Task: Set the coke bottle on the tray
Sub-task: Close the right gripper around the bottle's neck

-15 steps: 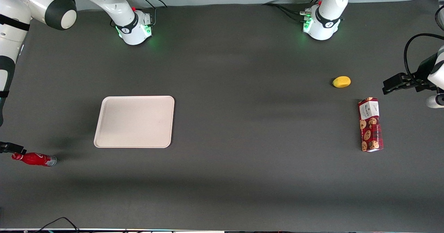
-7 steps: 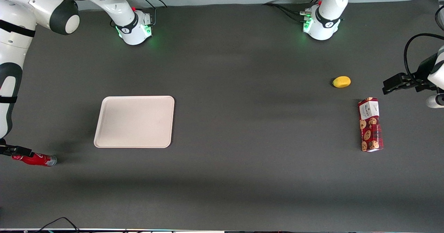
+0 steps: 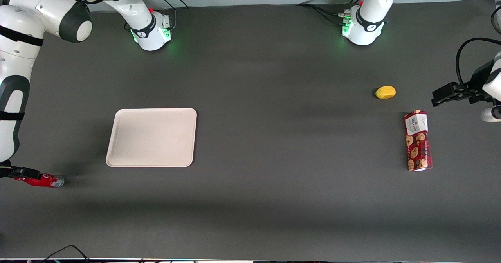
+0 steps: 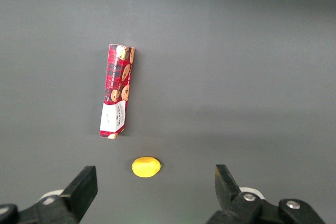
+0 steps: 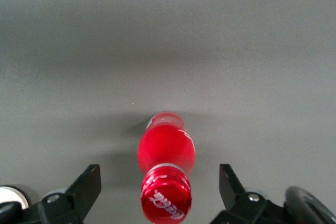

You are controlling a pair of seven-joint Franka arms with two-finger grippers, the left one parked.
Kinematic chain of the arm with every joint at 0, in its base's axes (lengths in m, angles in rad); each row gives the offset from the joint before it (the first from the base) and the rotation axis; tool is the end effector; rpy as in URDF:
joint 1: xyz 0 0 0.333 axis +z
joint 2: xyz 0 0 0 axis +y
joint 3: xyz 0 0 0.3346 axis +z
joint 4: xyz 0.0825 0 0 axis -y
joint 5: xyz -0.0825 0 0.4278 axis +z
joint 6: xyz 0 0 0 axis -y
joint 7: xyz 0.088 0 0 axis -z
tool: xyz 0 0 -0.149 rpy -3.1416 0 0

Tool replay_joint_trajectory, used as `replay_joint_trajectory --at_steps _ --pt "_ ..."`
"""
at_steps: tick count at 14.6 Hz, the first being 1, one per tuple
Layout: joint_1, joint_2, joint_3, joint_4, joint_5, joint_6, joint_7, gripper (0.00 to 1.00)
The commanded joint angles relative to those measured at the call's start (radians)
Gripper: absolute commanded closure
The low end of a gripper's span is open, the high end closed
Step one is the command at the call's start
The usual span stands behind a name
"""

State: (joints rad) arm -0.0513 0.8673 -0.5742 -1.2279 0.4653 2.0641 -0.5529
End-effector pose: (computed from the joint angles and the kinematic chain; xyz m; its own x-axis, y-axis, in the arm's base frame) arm 0.7410 -0.3436 0.2600 0.9931 -0.0834 0.0828 -0.0878 -0.9948 0.0513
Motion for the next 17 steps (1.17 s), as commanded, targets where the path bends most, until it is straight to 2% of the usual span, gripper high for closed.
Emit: replay_joint_trajectory --at_steps 1,2,4,9,13,15,17 --pt "-0.002 0.015 -0.004 0.031 0.024 0.002 -0.005 0.04" --pt "-0.002 0.015 -0.006 0.031 0.026 0.002 -0.004 0.06" --pt "-0.002 0.015 -0.004 0.031 0.024 0.002 -0.002 0.21" --pt "-0.004 0.015 -0.006 0.028 0.018 0.004 -0.015 0.39" --pt "-0.001 0.022 -0.006 0.031 0.015 0.004 -0.010 0.76" --pt "-0.001 0.027 -0.006 0.030 0.012 0.022 -0.013 1.00" --pt "0.001 0.026 -0.006 0.030 0.004 0.025 -0.012 1.00"
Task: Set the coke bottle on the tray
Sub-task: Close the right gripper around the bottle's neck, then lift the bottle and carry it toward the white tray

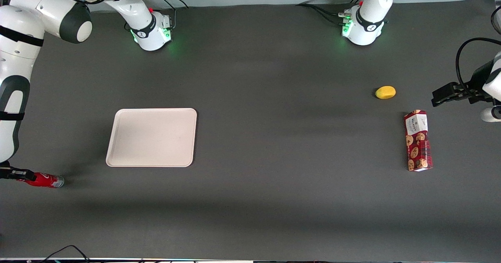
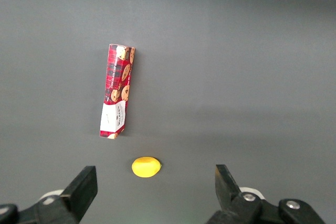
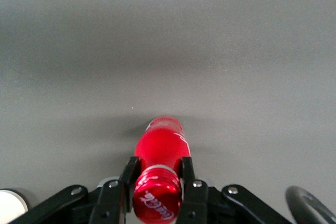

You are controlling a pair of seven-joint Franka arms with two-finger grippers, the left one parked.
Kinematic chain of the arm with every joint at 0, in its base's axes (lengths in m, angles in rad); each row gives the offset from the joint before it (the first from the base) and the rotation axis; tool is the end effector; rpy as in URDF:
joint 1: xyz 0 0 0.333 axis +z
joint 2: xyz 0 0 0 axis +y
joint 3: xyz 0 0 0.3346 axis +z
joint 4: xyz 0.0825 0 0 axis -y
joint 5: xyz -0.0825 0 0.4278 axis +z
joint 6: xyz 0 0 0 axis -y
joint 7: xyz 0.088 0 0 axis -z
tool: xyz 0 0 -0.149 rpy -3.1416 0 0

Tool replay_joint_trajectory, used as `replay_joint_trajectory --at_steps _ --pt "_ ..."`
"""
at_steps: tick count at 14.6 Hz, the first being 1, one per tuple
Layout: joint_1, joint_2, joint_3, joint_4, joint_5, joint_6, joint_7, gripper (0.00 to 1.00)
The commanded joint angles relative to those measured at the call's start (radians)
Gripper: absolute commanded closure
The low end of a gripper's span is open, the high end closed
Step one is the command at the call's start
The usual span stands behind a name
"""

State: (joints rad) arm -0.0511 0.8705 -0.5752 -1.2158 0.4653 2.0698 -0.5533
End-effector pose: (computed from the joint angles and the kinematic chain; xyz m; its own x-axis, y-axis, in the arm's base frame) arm 0.7450 -0.3434 0.2642 0.9925 -0.0777 0.0946 -0.0835 -0.9948 0.0591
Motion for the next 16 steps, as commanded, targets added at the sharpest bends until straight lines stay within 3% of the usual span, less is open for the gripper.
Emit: replay_joint_trajectory --at_steps 1,4,10,16 --pt "0.000 0.019 -0.005 0.021 0.006 0.016 -0.001 1.00" --pt "-0.003 -0.004 -0.009 0.025 0.010 -0.003 0.000 1.00" --pt "0.003 -0.125 -0.104 0.081 -0.008 -0.247 0.035 1.00" --pt "0.004 -0.384 -0.109 0.081 -0.197 -0.479 0.036 1.00"
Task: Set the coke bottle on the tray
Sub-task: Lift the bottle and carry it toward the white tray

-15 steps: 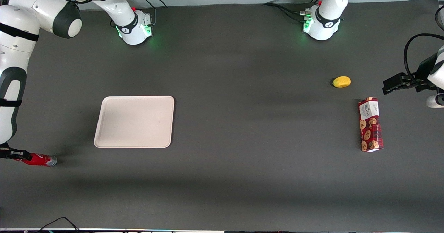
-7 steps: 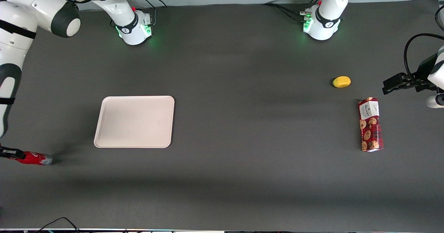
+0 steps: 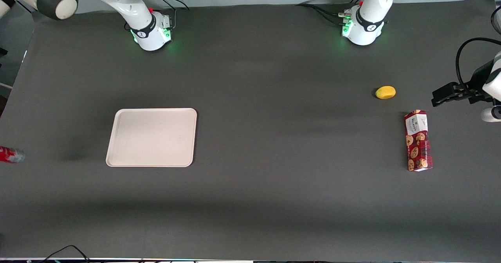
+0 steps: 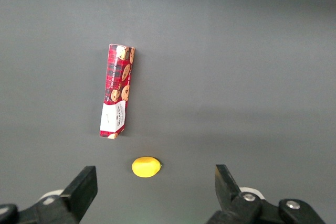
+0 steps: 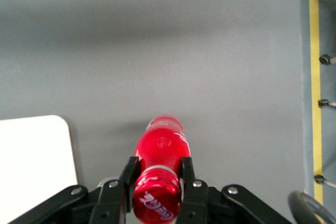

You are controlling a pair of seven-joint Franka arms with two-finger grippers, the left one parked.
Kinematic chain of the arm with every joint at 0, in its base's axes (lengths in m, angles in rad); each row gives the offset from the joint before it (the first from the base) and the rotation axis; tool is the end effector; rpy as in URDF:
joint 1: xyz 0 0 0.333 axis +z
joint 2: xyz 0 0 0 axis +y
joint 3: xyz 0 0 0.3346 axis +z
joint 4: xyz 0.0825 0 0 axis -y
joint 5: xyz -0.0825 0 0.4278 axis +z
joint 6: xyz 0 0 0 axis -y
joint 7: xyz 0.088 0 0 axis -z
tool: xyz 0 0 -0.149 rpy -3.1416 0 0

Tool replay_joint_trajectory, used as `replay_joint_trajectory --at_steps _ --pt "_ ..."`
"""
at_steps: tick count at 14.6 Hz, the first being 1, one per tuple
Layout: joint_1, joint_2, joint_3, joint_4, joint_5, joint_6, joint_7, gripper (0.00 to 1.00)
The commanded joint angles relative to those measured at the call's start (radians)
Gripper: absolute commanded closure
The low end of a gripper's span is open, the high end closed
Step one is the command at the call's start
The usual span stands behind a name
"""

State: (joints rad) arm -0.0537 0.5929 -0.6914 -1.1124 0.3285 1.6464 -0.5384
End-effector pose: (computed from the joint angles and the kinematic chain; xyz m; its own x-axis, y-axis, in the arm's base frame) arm 0.6658 -0.3694 0.5002 0.9922 -0.1212 0.0301 -0.1228 -0.9906 0.0597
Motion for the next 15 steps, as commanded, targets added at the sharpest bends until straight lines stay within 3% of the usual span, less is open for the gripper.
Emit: replay_joint_trajectory --at_steps 1,5,7,11,15 --pt "0.006 -0.140 0.009 -0.023 -0.092 -0.077 0.021 1.00" --pt "0.009 -0.226 0.026 -0.108 -0.105 -0.143 0.018 1.00" --pt "0.009 -0.281 0.088 -0.190 -0.104 -0.136 0.067 1.00" --pt "0.009 -0.335 0.166 -0.312 -0.115 -0.021 0.162 1.00" --pt "0.009 -0.476 0.317 -0.570 -0.169 0.165 0.366 1.00"
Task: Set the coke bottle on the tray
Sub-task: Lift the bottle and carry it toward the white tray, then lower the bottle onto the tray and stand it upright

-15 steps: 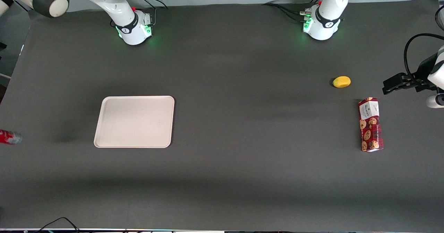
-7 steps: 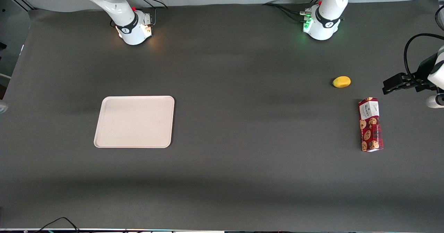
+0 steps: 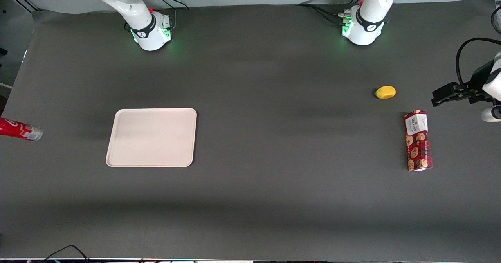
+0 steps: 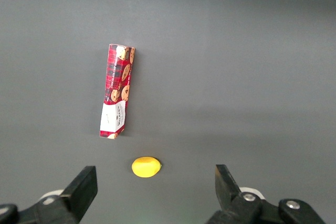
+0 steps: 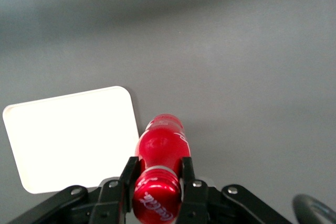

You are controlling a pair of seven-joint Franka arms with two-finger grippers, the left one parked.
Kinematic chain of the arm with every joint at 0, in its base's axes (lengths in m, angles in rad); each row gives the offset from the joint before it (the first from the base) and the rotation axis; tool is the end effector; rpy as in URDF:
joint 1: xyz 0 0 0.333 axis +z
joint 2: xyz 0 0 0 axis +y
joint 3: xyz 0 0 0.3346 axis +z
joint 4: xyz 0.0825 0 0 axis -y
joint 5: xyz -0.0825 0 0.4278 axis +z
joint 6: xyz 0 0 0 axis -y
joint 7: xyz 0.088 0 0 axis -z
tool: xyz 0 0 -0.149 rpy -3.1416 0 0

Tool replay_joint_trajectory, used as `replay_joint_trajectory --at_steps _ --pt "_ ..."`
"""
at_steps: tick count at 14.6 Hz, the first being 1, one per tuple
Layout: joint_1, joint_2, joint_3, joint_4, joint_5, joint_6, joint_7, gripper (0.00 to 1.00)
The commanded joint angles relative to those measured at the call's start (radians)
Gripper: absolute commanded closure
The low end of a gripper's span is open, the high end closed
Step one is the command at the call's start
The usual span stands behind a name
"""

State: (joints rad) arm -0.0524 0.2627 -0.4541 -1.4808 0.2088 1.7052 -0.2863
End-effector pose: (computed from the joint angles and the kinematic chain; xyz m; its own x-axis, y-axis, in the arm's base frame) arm 0.6224 -0.2796 0.5062 0.9719 -0.2349 0.0142 -0.2327 -0.9682 -0.0920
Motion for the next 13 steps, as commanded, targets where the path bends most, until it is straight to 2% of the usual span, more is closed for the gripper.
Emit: replay_joint_trajectory --at_steps 1,4,8,13 --pt "0.008 -0.192 0.116 -0.298 -0.066 0.184 0.168 1.00" --pt "0.006 -0.275 0.224 -0.551 -0.120 0.399 0.335 1.00" --pt "0.006 -0.269 0.334 -0.716 -0.120 0.614 0.513 1.00" --pt "0.006 -0.192 0.362 -0.731 -0.120 0.636 0.512 1.00"
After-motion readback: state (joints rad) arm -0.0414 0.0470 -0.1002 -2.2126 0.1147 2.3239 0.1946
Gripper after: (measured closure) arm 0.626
